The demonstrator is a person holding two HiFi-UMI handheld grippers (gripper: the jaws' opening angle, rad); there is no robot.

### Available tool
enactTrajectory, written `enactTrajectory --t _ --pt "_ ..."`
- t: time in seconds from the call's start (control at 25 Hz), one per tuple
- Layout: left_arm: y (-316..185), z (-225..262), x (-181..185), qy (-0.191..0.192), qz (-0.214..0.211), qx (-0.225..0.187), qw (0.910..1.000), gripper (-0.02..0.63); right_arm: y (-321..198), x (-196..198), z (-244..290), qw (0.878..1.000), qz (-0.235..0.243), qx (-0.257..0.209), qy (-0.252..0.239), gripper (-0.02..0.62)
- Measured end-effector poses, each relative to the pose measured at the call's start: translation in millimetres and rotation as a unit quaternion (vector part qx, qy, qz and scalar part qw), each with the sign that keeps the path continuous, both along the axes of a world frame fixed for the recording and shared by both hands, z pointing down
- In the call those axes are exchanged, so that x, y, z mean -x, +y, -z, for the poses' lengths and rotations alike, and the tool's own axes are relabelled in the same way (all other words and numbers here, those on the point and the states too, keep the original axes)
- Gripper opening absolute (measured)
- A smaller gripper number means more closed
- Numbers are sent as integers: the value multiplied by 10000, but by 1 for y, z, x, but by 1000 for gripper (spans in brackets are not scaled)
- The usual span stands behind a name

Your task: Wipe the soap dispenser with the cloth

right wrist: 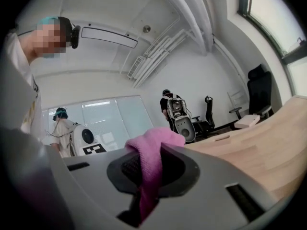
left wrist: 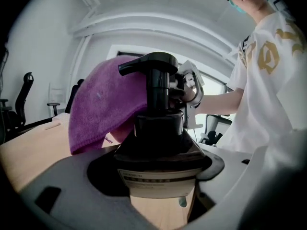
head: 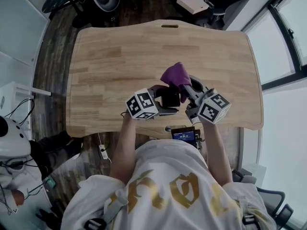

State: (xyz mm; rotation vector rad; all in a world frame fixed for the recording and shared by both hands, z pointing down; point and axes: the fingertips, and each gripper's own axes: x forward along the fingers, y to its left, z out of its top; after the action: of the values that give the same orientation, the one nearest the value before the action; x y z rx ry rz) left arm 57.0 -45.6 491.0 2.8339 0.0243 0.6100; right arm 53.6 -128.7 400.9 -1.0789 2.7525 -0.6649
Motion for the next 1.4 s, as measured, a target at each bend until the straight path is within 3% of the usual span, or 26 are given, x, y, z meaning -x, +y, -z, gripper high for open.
enactTrajectory --t 0.2,0.4,0.72,1.04,1.4 --pt "-5 8 4 244 160 17 9996 359 4 -4 -24 9989 -215 366 176 34" --pt "-14 14 9 304 344 -88 9989 359 10 0 -29 9988 -81 426 227 34" --pt "-25 19 20 339 634 -122 9973 359 20 10 -31 9985 -24 545 -100 34" --pt "-36 10 31 34 909 -156 9957 359 31 19 -32 9986 266 452 64 34" --pt "-47 17 40 314 1184 -49 9925 359 38 21 -28 9980 491 370 -158 34"
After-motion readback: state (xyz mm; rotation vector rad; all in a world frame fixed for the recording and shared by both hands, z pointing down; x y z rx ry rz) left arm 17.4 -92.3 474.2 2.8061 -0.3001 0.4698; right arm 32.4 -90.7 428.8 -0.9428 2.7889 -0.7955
